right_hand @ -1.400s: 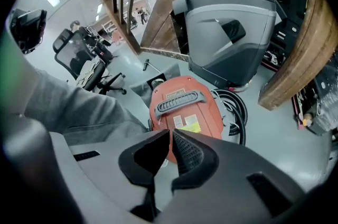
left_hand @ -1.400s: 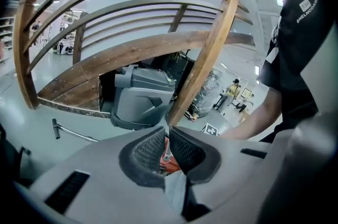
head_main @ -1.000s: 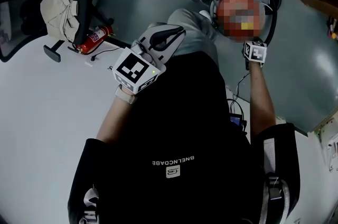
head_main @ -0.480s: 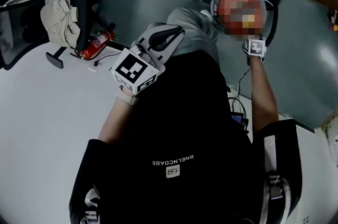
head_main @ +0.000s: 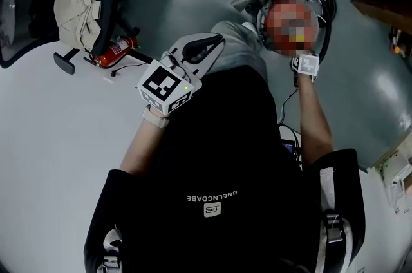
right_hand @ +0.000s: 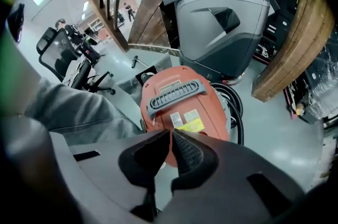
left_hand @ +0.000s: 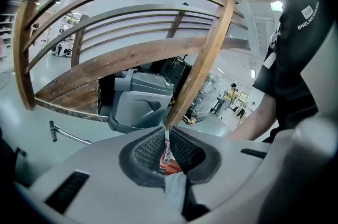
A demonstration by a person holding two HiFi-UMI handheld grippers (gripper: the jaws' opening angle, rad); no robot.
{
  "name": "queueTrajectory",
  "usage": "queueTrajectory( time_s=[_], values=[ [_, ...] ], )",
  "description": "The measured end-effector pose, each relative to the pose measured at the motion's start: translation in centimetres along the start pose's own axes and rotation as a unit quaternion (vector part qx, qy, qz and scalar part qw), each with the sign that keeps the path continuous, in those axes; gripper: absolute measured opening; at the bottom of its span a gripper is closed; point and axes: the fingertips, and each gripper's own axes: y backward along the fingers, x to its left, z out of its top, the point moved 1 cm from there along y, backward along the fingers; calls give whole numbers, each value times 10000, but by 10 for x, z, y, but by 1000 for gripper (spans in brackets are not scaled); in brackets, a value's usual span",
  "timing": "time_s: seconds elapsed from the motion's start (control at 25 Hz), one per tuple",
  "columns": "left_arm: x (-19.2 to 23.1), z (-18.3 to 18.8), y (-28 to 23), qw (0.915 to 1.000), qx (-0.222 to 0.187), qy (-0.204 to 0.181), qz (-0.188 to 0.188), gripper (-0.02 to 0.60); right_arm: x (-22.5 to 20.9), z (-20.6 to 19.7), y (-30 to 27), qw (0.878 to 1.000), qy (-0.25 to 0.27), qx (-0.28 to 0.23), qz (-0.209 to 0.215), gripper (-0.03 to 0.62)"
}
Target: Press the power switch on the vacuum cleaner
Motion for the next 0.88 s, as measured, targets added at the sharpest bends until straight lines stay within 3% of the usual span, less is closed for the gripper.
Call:
queueTrajectory(
  time_s=[0.28,0.48,0.72,0.88],
  values=[
    [-4,31,42,9990,-338,150,254,17,24,45,45,9974,631,-263,240,35],
    [-3,64,71,9963,-667,185,500,17,52,112,102,9905,1090,-758,347,35],
    [-1,103,109,9899,-1086,269,873,17,103,192,169,9743,1708,-1326,632,35],
    [5,121,140,9819,-1403,350,1227,17,153,247,221,9559,2075,-1833,978,35]
  ],
)
